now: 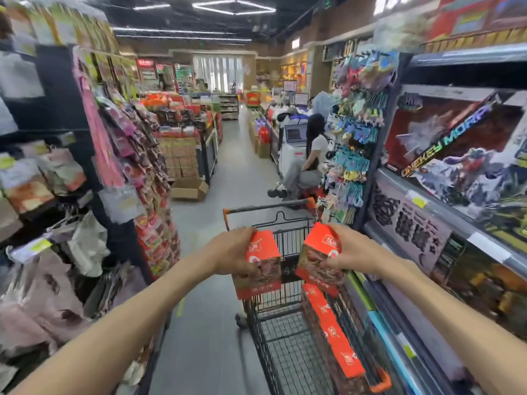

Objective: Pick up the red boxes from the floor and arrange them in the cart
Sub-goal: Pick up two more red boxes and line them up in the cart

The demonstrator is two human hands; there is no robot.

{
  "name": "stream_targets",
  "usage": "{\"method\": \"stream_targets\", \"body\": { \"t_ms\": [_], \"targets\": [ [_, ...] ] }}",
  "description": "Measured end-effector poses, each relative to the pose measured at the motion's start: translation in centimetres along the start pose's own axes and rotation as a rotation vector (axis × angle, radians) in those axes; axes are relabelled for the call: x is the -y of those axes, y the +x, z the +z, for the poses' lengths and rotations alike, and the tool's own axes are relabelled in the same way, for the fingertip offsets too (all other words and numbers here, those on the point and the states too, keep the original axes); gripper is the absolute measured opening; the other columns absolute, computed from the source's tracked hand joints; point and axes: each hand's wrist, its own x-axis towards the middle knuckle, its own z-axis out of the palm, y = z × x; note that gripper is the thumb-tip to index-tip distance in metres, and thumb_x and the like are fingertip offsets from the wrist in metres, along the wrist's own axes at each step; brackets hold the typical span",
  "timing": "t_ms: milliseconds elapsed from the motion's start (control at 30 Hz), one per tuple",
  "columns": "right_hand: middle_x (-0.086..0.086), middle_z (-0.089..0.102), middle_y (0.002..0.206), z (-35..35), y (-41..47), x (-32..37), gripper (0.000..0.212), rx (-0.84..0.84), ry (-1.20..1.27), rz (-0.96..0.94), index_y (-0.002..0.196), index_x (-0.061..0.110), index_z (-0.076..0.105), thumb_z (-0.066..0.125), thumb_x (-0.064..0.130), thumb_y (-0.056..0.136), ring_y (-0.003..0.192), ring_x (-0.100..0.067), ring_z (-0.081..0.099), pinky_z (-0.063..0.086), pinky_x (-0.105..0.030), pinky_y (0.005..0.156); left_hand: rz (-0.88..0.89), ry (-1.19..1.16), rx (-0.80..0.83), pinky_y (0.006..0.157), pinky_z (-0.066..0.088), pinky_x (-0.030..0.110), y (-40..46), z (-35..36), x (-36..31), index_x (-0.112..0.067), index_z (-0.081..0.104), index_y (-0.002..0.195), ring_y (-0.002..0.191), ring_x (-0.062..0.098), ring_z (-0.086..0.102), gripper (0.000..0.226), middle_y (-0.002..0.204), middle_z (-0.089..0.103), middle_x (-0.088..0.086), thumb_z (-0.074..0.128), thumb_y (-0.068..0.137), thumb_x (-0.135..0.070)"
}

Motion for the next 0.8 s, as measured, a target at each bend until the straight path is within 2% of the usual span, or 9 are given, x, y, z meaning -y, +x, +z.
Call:
{"method": "stream_targets", "body": {
  "t_ms": [133,233,333,433,567,667,733,800],
  "targets": [
    [0.009,0.056,0.105,1.5,6.9,0.0,0.075,-0.013,0.029,0.076,0.129,0.037,0.034,0.082,0.051,0.072,0.086,-0.008,0.061,0.055,-0.036,0.073,0.09,0.01,0.022,0.093,0.052,0.042,6.2,0.0,6.1,-0.02,0.037,0.141,0.111,0.021,0.057,0.101,0.132,0.057,0.003,0.079,0.06,-0.063],
    [0.003,0.058,0.106,2.1,10.3,0.3,0.07,-0.056,0.065,0.145,0.129,0.031,0.039,0.083,0.044,0.076,0.084,-0.012,0.062,0.054,-0.039,0.073,0.166,0.028,0.043,0.096,0.049,0.04,10.9,-0.2,9.5,-0.016,0.039,0.142,0.113,0.023,0.056,0.095,0.133,0.056,0.005,0.082,0.066,-0.053],
    [0.004,0.056,0.108,2.2,12.3,0.0,0.07,-0.092,0.081,0.212,0.132,0.029,0.04,0.083,0.04,0.078,0.085,-0.01,0.06,0.052,-0.035,0.071,0.252,0.053,0.068,0.095,0.049,0.042,15.8,0.5,11.7,-0.015,0.039,0.141,0.113,0.024,0.056,0.094,0.133,0.056,0.005,0.081,0.066,-0.054],
    [0.002,0.056,0.111,2.8,13.3,-1.4,0.07,-0.116,0.077,0.3,0.133,0.033,0.038,0.082,0.039,0.079,0.088,-0.013,0.06,0.051,-0.035,0.072,0.329,0.053,0.111,0.092,0.05,0.04,20.2,2.3,12.5,-0.016,0.04,0.139,0.109,0.025,0.057,0.094,0.129,0.058,0.006,0.079,0.064,-0.057],
    [0.005,0.057,0.105,4.0,13.7,-4.5,0.069,-0.129,0.076,0.443,0.13,0.032,0.042,0.082,0.045,0.075,0.084,-0.01,0.058,0.038,-0.026,0.06,0.455,0.059,0.154,0.087,0.048,0.038,25.2,5.6,11.7,-0.014,0.04,0.135,0.104,0.026,0.056,0.09,0.123,0.057,0.006,0.081,0.067,-0.055],
    [0.005,0.056,0.104,5.7,14.2,-8.0,0.077,-0.155,0.031,0.559,0.131,0.029,0.043,0.082,0.051,0.068,0.083,-0.016,0.057,0.037,-0.027,0.057,0.535,0.029,0.212,0.087,0.048,0.039,29.3,9.0,10.7,-0.014,0.042,0.131,0.103,0.025,0.056,0.087,0.119,0.057,0.005,0.083,0.065,-0.055],
    [0.003,0.059,0.113,7.0,14.4,-10.4,0.088,-0.161,-0.004,0.614,0.138,0.027,0.041,0.08,0.053,0.064,0.089,-0.018,0.059,0.043,-0.031,0.062,0.598,0.021,0.252,0.087,0.049,0.039,31.9,11.5,9.9,-0.016,0.042,0.131,0.102,0.024,0.056,0.088,0.118,0.056,0.004,0.082,0.064,-0.057],
    [0.002,0.059,0.127,8.8,14.8,-12.7,0.092,-0.181,0.033,0.658,0.14,0.026,0.041,0.077,0.057,0.061,0.104,-0.021,0.06,0.051,-0.038,0.079,0.657,0.029,0.271,0.089,0.049,0.039,34.2,14.2,9.3,-0.016,0.042,0.13,0.101,0.022,0.056,0.088,0.116,0.056,0.002,0.08,0.064,-0.061]
  ]
}}
